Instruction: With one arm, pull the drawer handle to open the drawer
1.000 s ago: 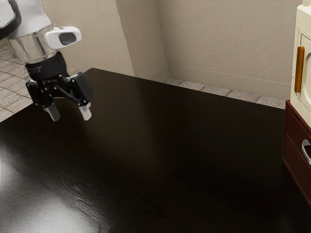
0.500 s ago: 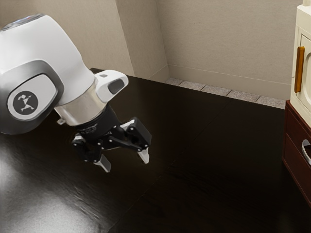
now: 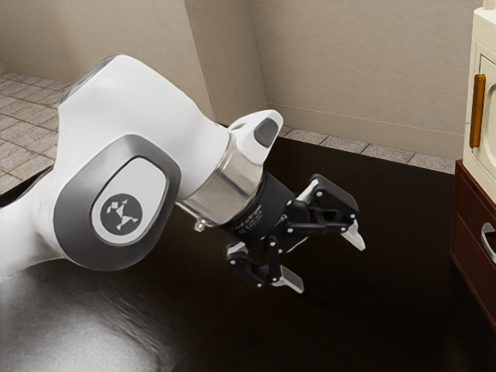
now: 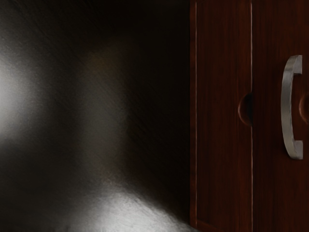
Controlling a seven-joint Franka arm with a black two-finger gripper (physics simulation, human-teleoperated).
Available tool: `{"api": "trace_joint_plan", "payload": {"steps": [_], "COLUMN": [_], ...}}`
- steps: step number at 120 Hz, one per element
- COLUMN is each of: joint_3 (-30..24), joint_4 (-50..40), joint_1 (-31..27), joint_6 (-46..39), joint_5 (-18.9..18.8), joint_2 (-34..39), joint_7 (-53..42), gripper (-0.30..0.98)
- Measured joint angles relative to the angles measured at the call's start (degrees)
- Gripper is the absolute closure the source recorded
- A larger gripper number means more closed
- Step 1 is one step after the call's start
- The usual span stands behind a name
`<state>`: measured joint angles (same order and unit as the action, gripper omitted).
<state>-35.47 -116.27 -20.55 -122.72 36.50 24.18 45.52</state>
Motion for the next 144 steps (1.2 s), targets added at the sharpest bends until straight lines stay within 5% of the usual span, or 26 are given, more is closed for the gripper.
{"api": "trace_joint_plan", "payload": {"steps": [65, 111, 144], "joint_3": [-8.3, -11.7, -13.1], "joint_4": [0.2, 0.5, 3.8], "joint_1": [0.3, -0.5, -3.0], "joint_6": [-8.1, -10.7, -14.6], "joint_5": [1.9, 0.5, -3.1], "joint_2": [-2.6, -3.5, -11.4], "joint_7": [5.0, 3.1, 1.7], "gripper": [0.00, 0.00, 0.00]}}
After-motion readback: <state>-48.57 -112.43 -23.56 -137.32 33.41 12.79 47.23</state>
